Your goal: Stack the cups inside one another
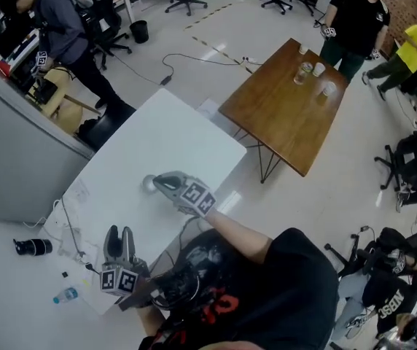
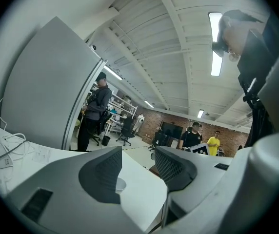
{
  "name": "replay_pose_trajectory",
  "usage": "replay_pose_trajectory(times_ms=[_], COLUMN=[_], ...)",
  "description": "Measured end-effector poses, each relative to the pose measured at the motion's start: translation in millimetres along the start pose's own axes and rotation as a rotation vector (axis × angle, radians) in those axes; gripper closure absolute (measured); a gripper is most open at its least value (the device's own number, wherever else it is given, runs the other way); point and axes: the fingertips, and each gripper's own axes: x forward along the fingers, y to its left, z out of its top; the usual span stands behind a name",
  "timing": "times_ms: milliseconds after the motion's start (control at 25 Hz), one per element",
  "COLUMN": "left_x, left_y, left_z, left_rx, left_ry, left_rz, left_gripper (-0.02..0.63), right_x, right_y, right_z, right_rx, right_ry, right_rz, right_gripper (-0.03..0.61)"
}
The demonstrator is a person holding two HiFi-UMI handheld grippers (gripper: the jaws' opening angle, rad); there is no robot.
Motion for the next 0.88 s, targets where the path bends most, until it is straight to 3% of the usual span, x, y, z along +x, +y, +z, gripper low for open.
replay_pose_trajectory(times_ms=[400, 760, 880], left_x=[15.5, 14.1, 14.0], left_y=[-7.1, -10.5, -9.9], left_z=[13.0, 22.5, 27.3], left_rx=[0.049, 0.145, 0.121], left_ry=[0.008, 0.016, 0.000], left_rz=[-0.069, -0.067, -0.057], left_gripper=[0.400, 0.400, 0.400], right_x=[-42.8, -70.5, -72.4], right_y=[-0.5, 8.3, 11.0], right_z=[64.2, 109.4, 119.2], right_rx=[-0.008, -0.050, -0.075], right_ry=[-0.120, -0.201, -0.211], right_rz=[-0.078, -0.088, -0.089], right_gripper=[0.575, 0.575, 0.575])
